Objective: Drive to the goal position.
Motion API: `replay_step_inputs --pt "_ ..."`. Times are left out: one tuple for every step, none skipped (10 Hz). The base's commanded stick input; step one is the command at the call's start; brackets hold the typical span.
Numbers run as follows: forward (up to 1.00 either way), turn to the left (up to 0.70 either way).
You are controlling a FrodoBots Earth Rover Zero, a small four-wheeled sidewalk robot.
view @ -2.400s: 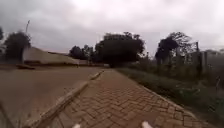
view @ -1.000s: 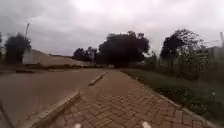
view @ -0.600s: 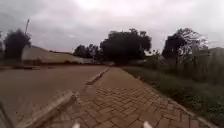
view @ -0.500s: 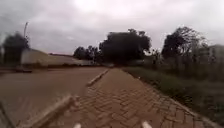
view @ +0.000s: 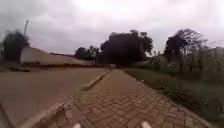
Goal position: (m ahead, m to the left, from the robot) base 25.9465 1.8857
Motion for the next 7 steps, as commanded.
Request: replay_step_inputs --pt "0.7 0.0" --pt "0.7 0.0" --pt "0.7 0.04" --pt "0.7 0.02" --pt "0.7 0.0" --pt "0.7 0.0" --pt "0.7 0.0"
